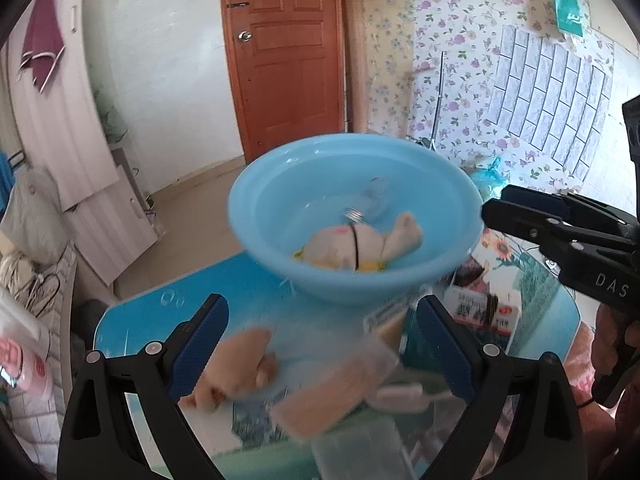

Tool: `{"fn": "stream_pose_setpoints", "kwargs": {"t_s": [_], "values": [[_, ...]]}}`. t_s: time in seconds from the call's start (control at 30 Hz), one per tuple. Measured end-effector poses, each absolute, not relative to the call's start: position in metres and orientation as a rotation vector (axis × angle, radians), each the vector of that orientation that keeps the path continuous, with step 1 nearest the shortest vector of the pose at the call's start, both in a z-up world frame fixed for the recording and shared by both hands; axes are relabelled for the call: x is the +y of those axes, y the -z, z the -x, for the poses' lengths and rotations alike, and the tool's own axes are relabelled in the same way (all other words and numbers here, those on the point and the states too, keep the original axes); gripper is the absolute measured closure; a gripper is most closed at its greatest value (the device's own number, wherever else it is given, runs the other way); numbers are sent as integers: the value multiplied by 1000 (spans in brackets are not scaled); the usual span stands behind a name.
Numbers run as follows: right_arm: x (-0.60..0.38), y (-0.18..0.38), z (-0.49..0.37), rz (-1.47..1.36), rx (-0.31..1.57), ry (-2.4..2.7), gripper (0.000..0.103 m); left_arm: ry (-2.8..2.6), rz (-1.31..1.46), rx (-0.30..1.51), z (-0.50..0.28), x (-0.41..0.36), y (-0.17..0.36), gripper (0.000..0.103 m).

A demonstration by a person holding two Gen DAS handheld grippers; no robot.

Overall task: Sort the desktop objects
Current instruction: 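Carry doll and bottle over the blue basin and open both tools to drop them, then grasp the clear plastic case with left tool while right tool grasps the cotton swab bag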

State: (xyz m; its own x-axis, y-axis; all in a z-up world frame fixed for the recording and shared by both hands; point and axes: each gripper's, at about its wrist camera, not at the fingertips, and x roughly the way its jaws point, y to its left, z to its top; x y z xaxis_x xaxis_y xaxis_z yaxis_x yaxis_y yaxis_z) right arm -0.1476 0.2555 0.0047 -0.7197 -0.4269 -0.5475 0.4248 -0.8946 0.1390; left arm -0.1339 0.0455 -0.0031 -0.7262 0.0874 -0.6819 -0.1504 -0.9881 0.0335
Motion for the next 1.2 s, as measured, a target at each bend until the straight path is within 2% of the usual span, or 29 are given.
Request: {"fn": "stream_pose_setpoints", "kwargs": {"t_s": [0.4,0.6,1.03,1.07,1.1,1.17,1.2], "values": [[263,9,91,-882,4,2555,61,-2787,1188,32,66,21,27,8],[263,28,70,-950,19,2530,61,-2744,1245,39,45,27,46,8],[262,58,55,-1081,20,2508,61,-2700,1322,31,37,36,75,6],[260,60,56,-1091,28,2511,56,-2696,1334,33,38,37,77,6],[259,62,57,-1100,33,2515,46,-2693,1333,25,39,37,77,6],[256,65,60,-1118,27,2525,34,-2687,1336,13,40,37,79,6],[255,66,61,-1122,23,2523,34,-2687,1336,18,40,37,79,6]]}}
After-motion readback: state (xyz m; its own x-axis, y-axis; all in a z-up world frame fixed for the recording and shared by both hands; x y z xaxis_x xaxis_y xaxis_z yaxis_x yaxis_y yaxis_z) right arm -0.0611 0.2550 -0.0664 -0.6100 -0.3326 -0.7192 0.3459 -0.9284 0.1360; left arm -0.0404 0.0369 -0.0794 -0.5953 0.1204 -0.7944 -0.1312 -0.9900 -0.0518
